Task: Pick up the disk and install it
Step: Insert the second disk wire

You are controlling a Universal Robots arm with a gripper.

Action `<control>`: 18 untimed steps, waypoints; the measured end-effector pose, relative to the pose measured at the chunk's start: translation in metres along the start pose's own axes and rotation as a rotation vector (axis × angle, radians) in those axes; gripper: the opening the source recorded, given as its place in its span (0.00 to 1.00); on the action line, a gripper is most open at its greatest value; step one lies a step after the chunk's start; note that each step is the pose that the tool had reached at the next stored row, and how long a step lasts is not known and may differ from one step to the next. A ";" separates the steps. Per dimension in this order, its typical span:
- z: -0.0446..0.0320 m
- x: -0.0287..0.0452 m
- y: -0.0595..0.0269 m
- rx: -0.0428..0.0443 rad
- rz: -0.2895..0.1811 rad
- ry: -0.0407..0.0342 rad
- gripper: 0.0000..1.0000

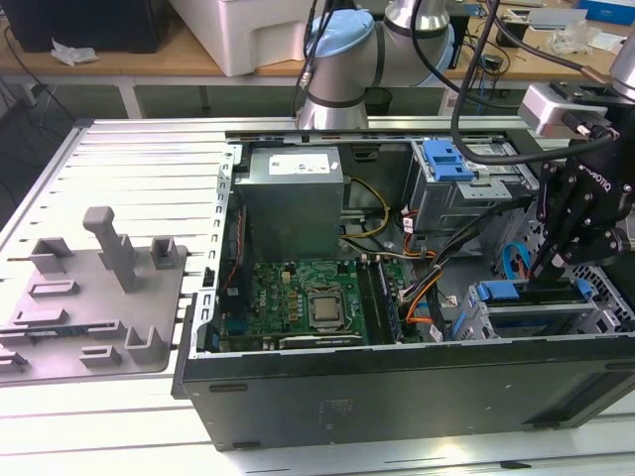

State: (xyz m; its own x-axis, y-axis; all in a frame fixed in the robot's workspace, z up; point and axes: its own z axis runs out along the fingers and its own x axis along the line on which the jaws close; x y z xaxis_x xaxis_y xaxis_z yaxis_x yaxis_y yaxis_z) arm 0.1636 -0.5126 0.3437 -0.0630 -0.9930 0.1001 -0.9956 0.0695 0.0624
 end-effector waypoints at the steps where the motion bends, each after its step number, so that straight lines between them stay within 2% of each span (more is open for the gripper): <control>1: 0.0000 0.0000 0.0001 0.0001 0.000 0.0000 0.16; 18: 0.0002 0.0015 -0.0010 0.0030 -0.010 0.0007 0.16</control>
State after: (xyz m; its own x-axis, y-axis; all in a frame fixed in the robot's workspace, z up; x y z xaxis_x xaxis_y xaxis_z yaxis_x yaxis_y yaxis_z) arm 0.1645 -0.5142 0.3437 -0.0526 -0.9936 0.1001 -0.9964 0.0588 0.0605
